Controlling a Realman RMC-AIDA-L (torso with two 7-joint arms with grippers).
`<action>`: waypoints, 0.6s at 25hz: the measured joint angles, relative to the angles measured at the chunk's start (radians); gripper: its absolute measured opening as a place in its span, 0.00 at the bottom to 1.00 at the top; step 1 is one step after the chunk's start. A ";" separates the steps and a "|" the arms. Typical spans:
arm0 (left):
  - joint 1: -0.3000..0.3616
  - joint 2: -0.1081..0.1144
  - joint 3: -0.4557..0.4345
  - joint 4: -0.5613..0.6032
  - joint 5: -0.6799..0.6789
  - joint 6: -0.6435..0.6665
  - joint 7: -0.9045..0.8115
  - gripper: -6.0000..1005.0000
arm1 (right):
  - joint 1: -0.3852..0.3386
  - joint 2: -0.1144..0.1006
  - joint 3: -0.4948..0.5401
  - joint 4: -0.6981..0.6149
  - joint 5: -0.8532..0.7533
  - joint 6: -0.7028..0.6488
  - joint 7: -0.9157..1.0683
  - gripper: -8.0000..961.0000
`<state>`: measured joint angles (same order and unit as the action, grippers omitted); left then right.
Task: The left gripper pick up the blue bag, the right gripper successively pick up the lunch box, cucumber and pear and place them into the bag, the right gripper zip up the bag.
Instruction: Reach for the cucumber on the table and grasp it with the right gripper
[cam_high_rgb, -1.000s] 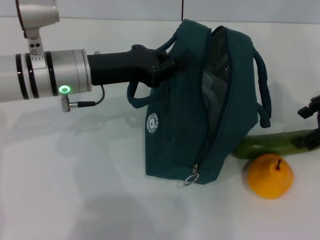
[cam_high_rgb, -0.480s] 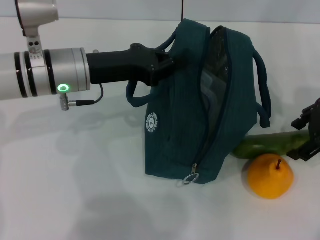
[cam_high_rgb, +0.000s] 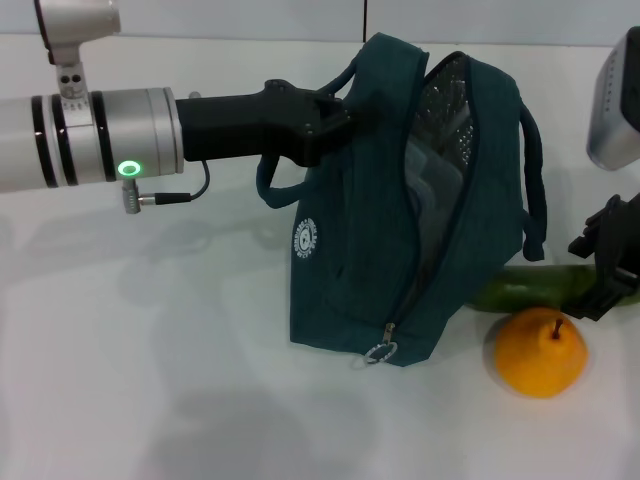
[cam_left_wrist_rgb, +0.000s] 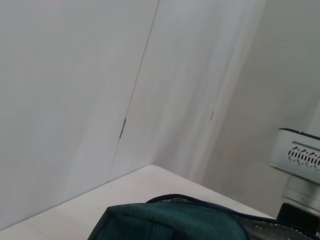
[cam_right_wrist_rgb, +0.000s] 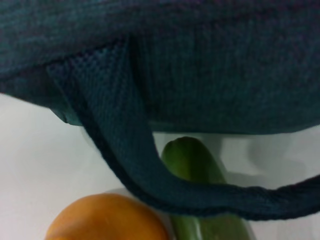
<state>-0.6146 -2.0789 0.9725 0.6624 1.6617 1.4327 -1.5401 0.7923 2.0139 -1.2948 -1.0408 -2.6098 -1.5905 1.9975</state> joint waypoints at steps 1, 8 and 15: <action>0.000 0.000 0.000 0.000 0.001 0.000 0.000 0.05 | 0.007 0.000 -0.004 0.014 0.000 0.005 0.001 0.84; -0.002 -0.001 0.000 -0.002 0.000 0.000 0.002 0.05 | 0.017 0.006 -0.021 0.045 0.002 0.017 0.001 0.84; -0.002 -0.002 0.002 -0.006 0.004 0.000 0.002 0.05 | 0.010 0.009 -0.042 0.047 0.005 0.020 0.011 0.83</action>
<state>-0.6167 -2.0813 0.9741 0.6561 1.6654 1.4327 -1.5377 0.8020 2.0225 -1.3369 -0.9937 -2.6050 -1.5704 2.0083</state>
